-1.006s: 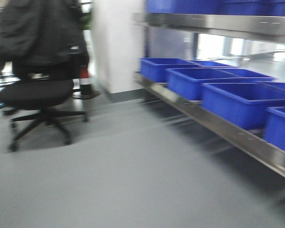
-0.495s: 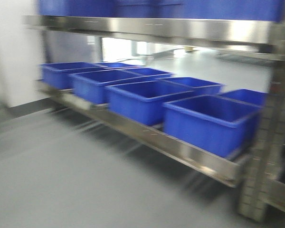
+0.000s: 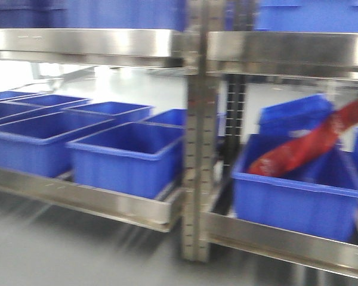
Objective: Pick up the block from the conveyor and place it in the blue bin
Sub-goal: 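Drive the base up to the steel shelf of blue bins, then extend both grippers with blocks over the blue bins on the shelf, then lower both grippers into the blue bins and release the blocks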
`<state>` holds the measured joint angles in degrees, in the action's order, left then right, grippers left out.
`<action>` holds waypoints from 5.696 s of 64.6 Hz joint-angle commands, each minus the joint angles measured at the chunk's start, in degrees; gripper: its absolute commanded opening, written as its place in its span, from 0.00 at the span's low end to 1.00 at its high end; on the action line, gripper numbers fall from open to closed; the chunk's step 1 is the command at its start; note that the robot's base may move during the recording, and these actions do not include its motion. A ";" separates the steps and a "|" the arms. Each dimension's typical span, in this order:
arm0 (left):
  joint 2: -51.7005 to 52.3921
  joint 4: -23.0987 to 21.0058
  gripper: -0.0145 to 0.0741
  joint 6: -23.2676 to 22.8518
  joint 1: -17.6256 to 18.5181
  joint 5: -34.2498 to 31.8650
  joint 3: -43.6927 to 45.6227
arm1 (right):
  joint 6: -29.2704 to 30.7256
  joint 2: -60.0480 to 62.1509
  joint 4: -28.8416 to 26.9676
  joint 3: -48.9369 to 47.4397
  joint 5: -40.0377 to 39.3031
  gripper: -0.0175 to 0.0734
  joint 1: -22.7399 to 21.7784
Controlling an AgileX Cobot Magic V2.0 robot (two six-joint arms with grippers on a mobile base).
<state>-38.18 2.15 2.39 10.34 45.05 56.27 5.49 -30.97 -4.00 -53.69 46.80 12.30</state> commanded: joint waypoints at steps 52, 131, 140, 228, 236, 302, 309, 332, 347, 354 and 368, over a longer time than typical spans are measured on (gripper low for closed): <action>0.27 -0.13 0.04 -0.41 0.22 -1.07 0.56 | 0.29 0.24 0.26 -0.61 -0.95 0.02 0.13; 0.27 -0.13 0.04 -0.41 0.22 -1.07 0.56 | 0.29 0.24 0.26 -0.61 -0.95 0.02 0.13; 0.27 -0.13 0.04 -0.41 0.22 -1.07 0.56 | 0.29 0.24 0.26 -0.61 -0.95 0.02 0.13; 0.27 -0.13 0.04 -0.41 0.22 -1.07 0.56 | 0.29 0.24 0.26 -0.61 -0.95 0.02 0.13; 0.27 -0.13 0.04 -0.41 0.22 -1.07 0.56 | 0.29 0.24 0.26 -0.61 -0.95 0.02 0.13; -29.95 1.37 0.04 -0.41 17.82 -3.93 32.05 | 0.19 -29.53 -2.10 -27.49 -6.96 0.02 13.90; -37.20 0.69 0.04 -0.41 17.87 -4.03 36.69 | 0.19 -37.31 -2.10 -31.22 -7.23 0.02 15.57; -51.28 0.61 0.04 -0.41 17.87 -5.54 38.56 | 0.19 -49.94 -2.10 -32.56 -9.14 0.02 15.79; -52.21 -1.61 0.08 -0.41 17.87 -7.21 38.56 | 0.19 -50.85 -2.10 -32.56 -10.37 0.12 15.79; -52.21 -1.61 0.27 -0.41 17.87 -7.08 38.56 | 0.19 -50.85 -2.10 -32.56 -10.37 0.35 15.79; -52.09 -2.15 0.79 -0.41 17.87 -6.35 38.56 | 0.19 -50.74 -2.10 -32.56 -10.26 0.75 15.79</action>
<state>-90.77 0.62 2.39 27.96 39.06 94.22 5.49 -82.00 -6.22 -85.68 37.75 28.11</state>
